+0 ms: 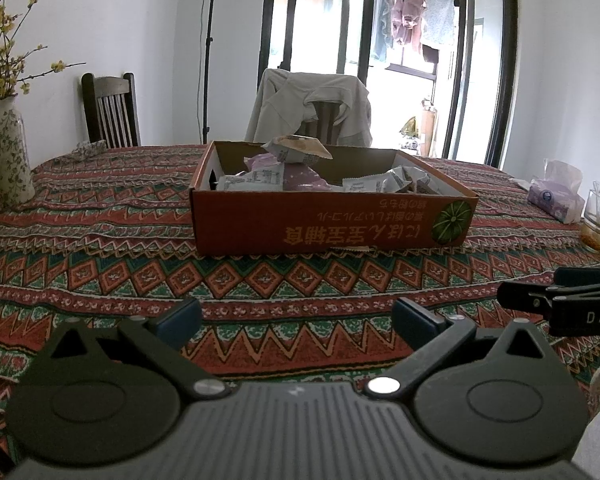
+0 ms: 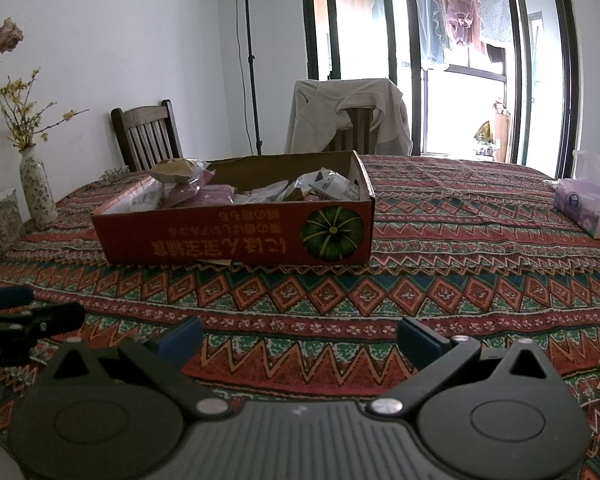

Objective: Organize snacks

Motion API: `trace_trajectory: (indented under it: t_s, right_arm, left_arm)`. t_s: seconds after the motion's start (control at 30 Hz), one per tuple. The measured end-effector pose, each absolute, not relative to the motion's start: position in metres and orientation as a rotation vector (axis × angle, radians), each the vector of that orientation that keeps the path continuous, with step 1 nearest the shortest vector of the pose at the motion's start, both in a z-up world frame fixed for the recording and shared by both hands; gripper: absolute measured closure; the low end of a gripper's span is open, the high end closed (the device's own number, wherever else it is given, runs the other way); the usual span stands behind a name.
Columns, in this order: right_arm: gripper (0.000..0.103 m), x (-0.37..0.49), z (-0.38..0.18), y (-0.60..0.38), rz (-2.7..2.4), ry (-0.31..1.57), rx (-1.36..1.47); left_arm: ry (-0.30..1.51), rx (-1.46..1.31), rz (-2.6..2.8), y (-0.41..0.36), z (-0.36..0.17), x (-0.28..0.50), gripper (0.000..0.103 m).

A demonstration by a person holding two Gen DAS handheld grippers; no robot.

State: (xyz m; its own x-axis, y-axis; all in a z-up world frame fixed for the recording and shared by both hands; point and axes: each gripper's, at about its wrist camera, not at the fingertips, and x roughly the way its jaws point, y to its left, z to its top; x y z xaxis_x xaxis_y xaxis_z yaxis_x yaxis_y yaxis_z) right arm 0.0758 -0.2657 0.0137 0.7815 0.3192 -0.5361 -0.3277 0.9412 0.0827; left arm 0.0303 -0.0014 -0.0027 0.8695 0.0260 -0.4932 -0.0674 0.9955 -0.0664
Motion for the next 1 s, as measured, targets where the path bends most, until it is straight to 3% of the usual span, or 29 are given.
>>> trace_trajectory:
  t_s: [1.0]
  right_arm:
    - [0.0,0.0746,0.0091,-0.2707,0.348,0.592,-0.018]
  left_arm:
    - [0.511,-0.087,0.035,-0.0007,-0.0046,0.0307,0.0]
